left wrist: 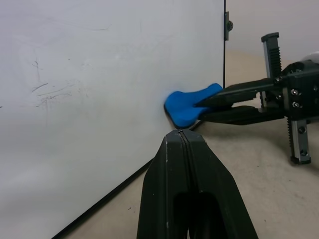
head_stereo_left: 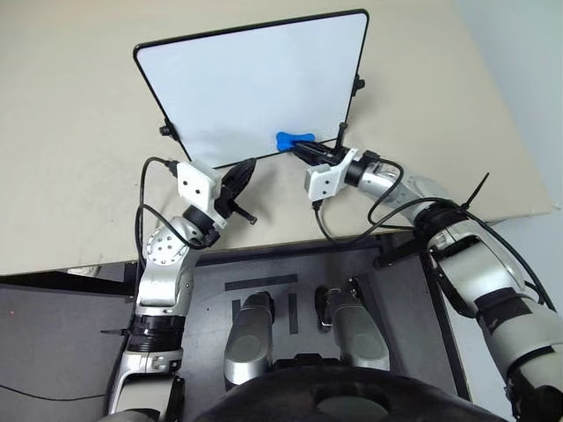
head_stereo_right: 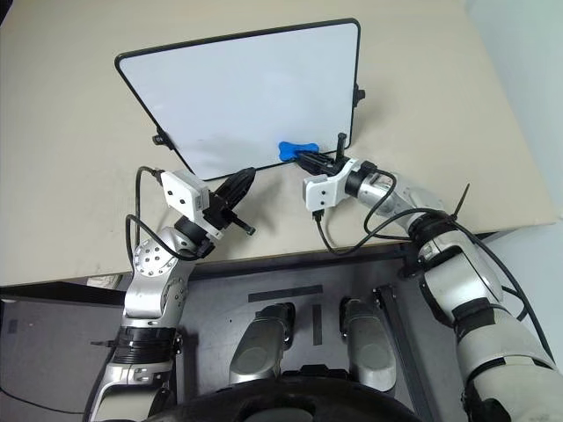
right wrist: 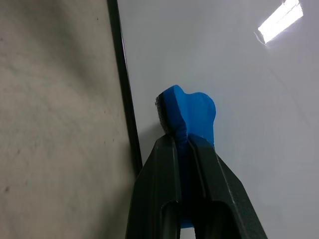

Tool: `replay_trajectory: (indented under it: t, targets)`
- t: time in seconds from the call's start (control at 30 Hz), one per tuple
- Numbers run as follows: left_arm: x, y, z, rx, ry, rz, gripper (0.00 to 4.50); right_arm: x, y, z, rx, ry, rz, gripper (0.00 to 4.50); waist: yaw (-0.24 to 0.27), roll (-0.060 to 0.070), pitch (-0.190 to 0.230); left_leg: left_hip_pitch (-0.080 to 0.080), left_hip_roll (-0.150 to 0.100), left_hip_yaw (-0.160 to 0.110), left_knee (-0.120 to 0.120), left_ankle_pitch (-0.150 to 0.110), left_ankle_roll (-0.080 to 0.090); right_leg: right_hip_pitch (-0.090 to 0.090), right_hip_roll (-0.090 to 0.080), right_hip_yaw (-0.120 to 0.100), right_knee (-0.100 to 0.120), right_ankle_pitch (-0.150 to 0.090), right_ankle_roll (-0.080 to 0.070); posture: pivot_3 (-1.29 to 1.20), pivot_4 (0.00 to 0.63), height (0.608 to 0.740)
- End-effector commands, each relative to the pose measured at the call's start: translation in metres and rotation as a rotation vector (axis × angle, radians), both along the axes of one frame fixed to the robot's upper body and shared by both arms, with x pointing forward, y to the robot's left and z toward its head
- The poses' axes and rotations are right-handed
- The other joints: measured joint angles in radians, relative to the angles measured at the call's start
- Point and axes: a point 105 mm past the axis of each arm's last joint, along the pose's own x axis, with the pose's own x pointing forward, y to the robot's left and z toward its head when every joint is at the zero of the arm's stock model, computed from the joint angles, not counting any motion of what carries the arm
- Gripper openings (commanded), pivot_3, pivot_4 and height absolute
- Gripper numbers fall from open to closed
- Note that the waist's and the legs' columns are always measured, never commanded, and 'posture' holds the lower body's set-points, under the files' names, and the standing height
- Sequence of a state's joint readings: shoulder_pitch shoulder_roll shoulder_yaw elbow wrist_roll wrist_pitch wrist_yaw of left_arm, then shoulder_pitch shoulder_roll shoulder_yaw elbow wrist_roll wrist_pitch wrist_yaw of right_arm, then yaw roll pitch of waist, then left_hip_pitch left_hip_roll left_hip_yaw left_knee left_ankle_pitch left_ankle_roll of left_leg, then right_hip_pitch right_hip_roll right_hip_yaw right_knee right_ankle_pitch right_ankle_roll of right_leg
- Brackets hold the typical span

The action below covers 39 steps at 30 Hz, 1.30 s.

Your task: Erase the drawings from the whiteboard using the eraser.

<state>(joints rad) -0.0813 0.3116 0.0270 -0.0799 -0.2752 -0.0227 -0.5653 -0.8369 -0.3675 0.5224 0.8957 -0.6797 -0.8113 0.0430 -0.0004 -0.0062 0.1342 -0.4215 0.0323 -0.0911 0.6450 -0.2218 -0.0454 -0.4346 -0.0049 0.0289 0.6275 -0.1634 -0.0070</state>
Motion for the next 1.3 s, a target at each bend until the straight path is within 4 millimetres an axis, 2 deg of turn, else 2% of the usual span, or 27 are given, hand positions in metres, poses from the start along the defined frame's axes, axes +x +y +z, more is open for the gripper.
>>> replay_trajectory:
  t: [0.03, 0.13, 0.23, 0.37, 0.4, 0.47, 0.6, 0.77, 0.87, 0.97, 1.13, 1.3]
  targets:
    - [-0.003, 0.000, 0.010, 0.005, -0.044, -0.006, 0.00, -0.002, -0.017, 0.022, 0.113, 0.035, -0.036, 0.01, 0.004, 0.000, 0.000, -0.001, 0.000, 0.000, 0.000, 0.001, 0.002, 0.000, 0.000, 0.000, 0.000, -0.001, 0.001, 0.00, 0.150, 0.740]
    - [-0.004, 0.003, 0.010, 0.007, -0.041, -0.001, 0.00, -0.016, -0.041, 0.019, 0.179, 0.221, -0.080, 0.01, 0.009, -0.001, 0.000, -0.002, 0.000, 0.001, 0.001, 0.004, 0.005, 0.000, 0.000, 0.000, -0.001, -0.006, 0.003, 0.00, 0.150, 0.740]
    - [-0.006, 0.005, 0.009, 0.011, -0.034, 0.000, 0.00, -0.041, -0.072, 0.008, 0.204, 0.450, -0.143, 0.01, 0.019, -0.001, -0.001, -0.005, -0.001, 0.003, 0.003, -0.001, 0.009, 0.000, 0.000, 0.000, -0.002, -0.010, 0.006, 0.00, 0.150, 0.740]
    - [-0.006, 0.005, 0.007, 0.016, -0.024, -0.011, 0.00, -0.065, -0.103, 0.000, 0.231, 0.628, -0.240, 0.01, 0.022, -0.002, -0.001, -0.006, -0.001, 0.004, 0.004, -0.007, 0.007, 0.000, 0.000, 0.000, -0.002, -0.015, 0.008, 0.00, 0.150, 0.740]
    - [-0.005, 0.003, 0.007, 0.017, -0.022, -0.018, 0.00, -0.068, -0.108, -0.003, 0.228, 0.646, -0.264, 0.69, 0.022, -0.003, -0.002, -0.005, -0.001, 0.004, 0.004, -0.007, 0.007, 0.001, 0.000, 0.000, -0.002, -0.016, 0.010, 0.00, 0.150, 0.740]
    - [-0.004, 0.003, 0.007, 0.020, -0.020, -0.029, 0.00, -0.071, -0.112, -0.010, 0.213, 0.667, -0.296, 1.31, 0.018, -0.003, -0.002, -0.002, -0.001, 0.004, 0.004, -0.009, 0.008, 0.003, 0.000, 0.000, -0.002, -0.016, 0.011, 0.00, 0.150, 0.740]
    - [0.001, 0.006, 0.010, 0.025, -0.023, -0.039, 0.00, -0.075, -0.106, -0.010, 0.220, 0.676, -0.302, 2.69, 0.016, -0.003, -0.002, 0.003, 0.000, 0.004, 0.004, -0.006, 0.010, 0.006, 0.001, 0.001, 0.000, -0.019, 0.007, 0.00, 0.150, 0.740]
    - [0.004, 0.006, 0.013, 0.040, -0.024, -0.053, 0.00, -0.080, -0.102, 0.013, 0.301, 0.614, -0.282, 4.38, 0.016, -0.003, -0.002, 0.004, -0.001, 0.004, 0.005, -0.002, 0.012, 0.008, 0.001, 0.001, 0.000, -0.016, 0.008, 0.00, 0.150, 0.740]
    - [0.006, 0.009, 0.015, 0.052, -0.024, -0.063, 0.00, -0.083, -0.105, 0.031, 0.379, 0.592, -0.279, 4.45, 0.016, -0.003, -0.002, 0.003, -0.001, 0.004, 0.007, -0.001, 0.013, 0.009, 0.001, 0.002, 0.000, -0.015, 0.009, 0.00, 0.150, 0.740]
    - [0.006, 0.008, 0.017, 0.059, -0.027, -0.070, 0.00, -0.090, -0.116, 0.043, 0.440, 0.596, -0.294, 4.45, 0.020, -0.003, -0.002, 0.003, -0.002, 0.004, 0.008, -0.001, 0.013, 0.010, 0.001, 0.002, 0.000, -0.015, 0.010, 0.00, 0.150, 0.740]
    - [0.003, 0.009, 0.015, 0.068, -0.007, -0.085, 0.00, -0.101, -0.125, 0.034, 0.457, 0.654, -0.334, 4.45, 0.021, -0.003, -0.002, 0.003, -0.002, 0.003, 0.009, -0.002, 0.013, 0.010, 0.001, 0.002, -0.001, -0.017, 0.011, 0.00, 0.150, 0.740]
    - [0.006, 0.009, 0.018, 0.076, -0.006, -0.096, 0.00, -0.104, -0.120, 0.030, 0.473, 0.675, -0.330, 4.45, 0.020, -0.003, -0.002, 0.003, -0.002, 0.003, 0.009, -0.002, 0.013, 0.010, 0.001, 0.002, 0.000, -0.017, 0.012, 0.00, 0.150, 0.740]
